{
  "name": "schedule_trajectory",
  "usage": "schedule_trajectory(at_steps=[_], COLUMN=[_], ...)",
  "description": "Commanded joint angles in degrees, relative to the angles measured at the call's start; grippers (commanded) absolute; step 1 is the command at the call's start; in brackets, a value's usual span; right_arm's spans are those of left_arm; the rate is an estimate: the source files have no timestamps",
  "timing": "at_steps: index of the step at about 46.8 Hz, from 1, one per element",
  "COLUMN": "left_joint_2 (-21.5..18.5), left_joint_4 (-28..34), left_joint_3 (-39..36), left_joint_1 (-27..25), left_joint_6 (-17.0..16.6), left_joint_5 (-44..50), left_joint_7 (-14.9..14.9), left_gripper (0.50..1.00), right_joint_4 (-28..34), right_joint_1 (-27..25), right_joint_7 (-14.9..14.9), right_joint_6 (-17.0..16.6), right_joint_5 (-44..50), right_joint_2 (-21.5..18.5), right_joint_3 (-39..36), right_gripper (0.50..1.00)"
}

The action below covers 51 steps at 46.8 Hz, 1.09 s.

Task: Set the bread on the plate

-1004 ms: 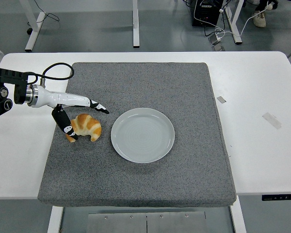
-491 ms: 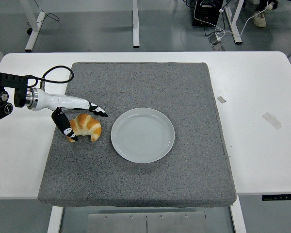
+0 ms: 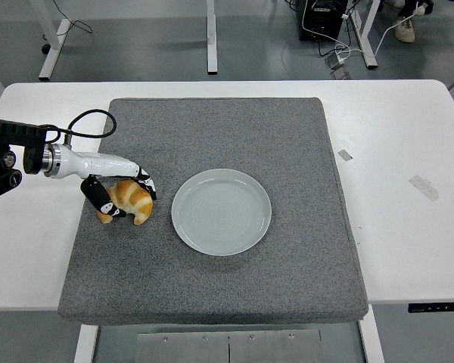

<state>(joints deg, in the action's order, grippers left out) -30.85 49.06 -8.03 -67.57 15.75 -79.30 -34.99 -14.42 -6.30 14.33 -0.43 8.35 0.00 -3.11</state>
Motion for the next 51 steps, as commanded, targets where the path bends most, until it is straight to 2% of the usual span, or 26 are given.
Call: schedule_trajectory(at_steps=[1, 6, 20, 30, 40, 51], left_joint_2=[0.00, 0.00, 0.00, 0.00, 0.00, 0.00], left_joint_4=[-0.10, -0.63, -0.81, -0.81, -0.81, -0.63], left_joint_3=[0.03, 0.12, 0.73, 0.73, 0.65, 0.82], left_joint_1=[-0.37, -0.64, -1.25, -4.32, -6.96, -8.37], left_joint_6=[-0.10, -0.28, -0.54, -0.46, 0.33, 1.21], left_joint_5=[0.37, 0.55, 2.04, 8.80, 19.79, 23.75], left_joint_7=[-0.01, -0.01, -0.01, -0.01, -0.01, -0.01], left_gripper=[0.612, 0.587, 0.580, 0.580, 0.580, 0.580], right_joint_4=[0.00, -0.09, -0.09, -0.17, -0.17, -0.17], right_joint_1=[0.06, -0.03, -0.03, 0.06, 0.06, 0.06], right_joint_7=[0.00, 0.00, 0.00, 0.00, 0.00, 0.00], right_joint_6=[-0.01, -0.01, -0.01, -0.01, -0.01, -0.01], right_joint_5=[0.00, 0.00, 0.00, 0.00, 0.00, 0.00], right_joint_2=[0.00, 0.00, 0.00, 0.00, 0.00, 0.00], right_joint_3=[0.03, 0.03, 0.03, 0.12, 0.03, 0.03], right_gripper=[1.000, 1.000, 1.000, 1.000, 1.000, 1.000])
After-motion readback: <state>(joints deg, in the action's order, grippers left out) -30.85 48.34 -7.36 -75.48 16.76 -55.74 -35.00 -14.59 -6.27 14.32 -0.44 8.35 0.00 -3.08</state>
